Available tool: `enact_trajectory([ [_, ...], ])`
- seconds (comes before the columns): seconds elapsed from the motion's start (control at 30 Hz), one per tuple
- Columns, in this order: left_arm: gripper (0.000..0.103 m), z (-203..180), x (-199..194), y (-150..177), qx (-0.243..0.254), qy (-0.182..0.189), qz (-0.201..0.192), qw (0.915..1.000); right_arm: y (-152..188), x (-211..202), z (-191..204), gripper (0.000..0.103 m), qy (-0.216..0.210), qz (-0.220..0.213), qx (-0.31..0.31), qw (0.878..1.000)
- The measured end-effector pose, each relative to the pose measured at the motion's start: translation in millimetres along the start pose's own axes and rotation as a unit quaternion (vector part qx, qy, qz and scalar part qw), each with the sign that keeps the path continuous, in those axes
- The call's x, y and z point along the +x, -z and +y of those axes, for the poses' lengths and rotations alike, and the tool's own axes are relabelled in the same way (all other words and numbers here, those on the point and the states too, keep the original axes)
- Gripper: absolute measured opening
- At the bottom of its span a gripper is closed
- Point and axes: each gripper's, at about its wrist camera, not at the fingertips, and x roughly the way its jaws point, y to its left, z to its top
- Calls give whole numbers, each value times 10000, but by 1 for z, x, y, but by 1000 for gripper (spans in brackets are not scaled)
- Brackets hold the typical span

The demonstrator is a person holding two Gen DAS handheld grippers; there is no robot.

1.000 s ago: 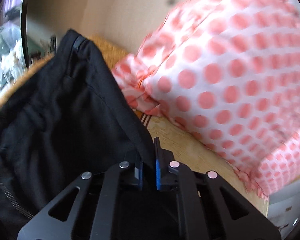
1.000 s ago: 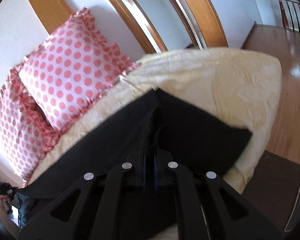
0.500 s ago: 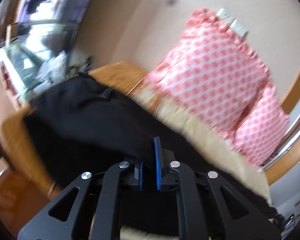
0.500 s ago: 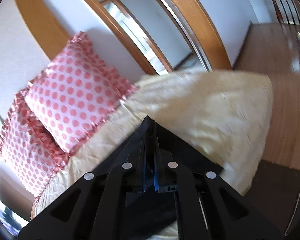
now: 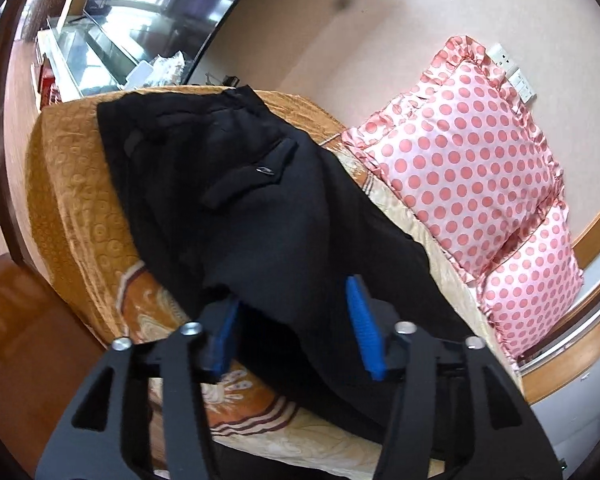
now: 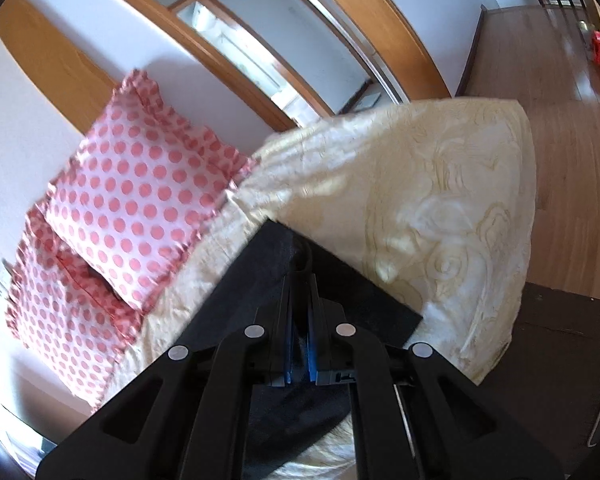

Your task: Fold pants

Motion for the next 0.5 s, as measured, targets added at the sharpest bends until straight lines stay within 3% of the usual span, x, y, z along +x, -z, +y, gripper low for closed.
enact_trajectory([
  [0.1,60,-2,0,2,70,-23,-10,10000,-2,-5,3,5,118,-134,-76,9998],
  [0.23,63,0,2,0,9,32,20,10000,4,1,-10,5,353,6,167,9992],
  [0.5,58,10,2,-11,-234,-42,-88,9997,9,-2,-5,5,589,-47,-233,9980],
])
